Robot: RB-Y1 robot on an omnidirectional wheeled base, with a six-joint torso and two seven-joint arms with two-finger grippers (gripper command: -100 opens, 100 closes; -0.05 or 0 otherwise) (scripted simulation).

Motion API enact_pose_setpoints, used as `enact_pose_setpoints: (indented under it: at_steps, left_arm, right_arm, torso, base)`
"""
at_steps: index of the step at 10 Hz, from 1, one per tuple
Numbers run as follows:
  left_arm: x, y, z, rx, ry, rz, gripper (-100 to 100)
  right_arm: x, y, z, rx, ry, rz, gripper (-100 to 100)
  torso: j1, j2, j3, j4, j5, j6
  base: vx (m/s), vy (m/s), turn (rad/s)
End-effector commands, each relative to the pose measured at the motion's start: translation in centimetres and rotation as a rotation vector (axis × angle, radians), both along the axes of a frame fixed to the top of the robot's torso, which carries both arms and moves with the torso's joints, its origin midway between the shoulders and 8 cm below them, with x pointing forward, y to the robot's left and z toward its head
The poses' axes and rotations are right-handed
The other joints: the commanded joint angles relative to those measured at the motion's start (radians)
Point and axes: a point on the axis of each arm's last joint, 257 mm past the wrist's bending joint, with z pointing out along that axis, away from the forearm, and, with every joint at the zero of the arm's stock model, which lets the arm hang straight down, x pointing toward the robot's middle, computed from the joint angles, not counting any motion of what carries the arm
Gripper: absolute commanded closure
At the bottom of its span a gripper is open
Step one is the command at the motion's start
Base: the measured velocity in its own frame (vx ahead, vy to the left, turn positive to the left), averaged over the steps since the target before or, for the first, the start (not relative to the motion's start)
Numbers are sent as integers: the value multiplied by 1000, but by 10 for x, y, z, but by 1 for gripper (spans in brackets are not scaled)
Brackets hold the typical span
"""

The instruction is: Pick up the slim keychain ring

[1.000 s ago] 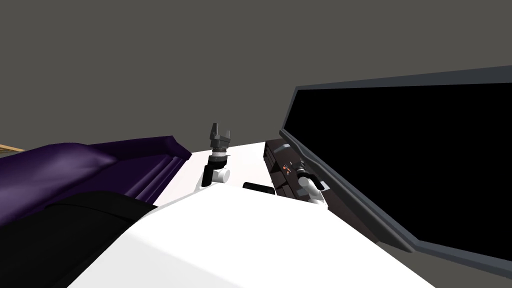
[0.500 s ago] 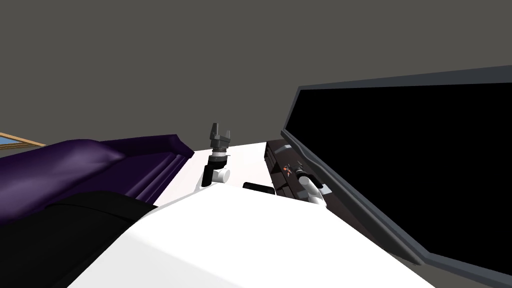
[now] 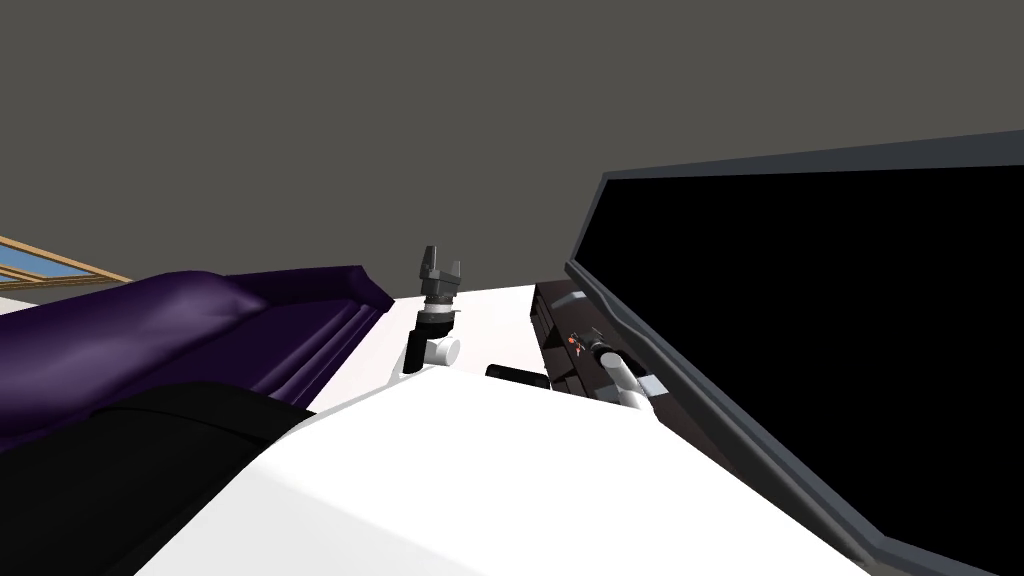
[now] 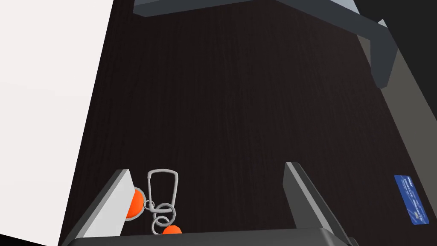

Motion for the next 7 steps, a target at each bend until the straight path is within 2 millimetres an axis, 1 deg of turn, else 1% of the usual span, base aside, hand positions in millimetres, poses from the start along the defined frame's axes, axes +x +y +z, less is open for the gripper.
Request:
enact_pose_setpoints:
  at_steps: [1, 3, 6, 7]
  left_arm:
    - [0, 0, 0, 0, 0, 0, 0]
    - [0, 0, 0, 0, 0, 0, 0]
    - [0, 0, 0, 0, 0, 0, 0]
    - [0, 0, 0, 0, 0, 0, 0]
  right_arm:
    - [-4, 0, -10, 27, 29, -7, -100]
    - [-7, 1, -25, 115, 83, -24, -100]
    - [-15, 0, -39, 158, 124, -39, -100]
    - [-19, 0, -46, 196, 151, -50, -100]
  torso:
    - [0, 0, 0, 0, 0, 0]
    - [0, 0, 0, 0, 0, 0]
    - [0, 0, 0, 0, 0, 0]
    - [1, 0, 0, 0, 0, 0]
  base:
    - [7, -17, 41]
    - [7, -21, 77]
    - [5, -18, 48]
    - [4, -13, 48]
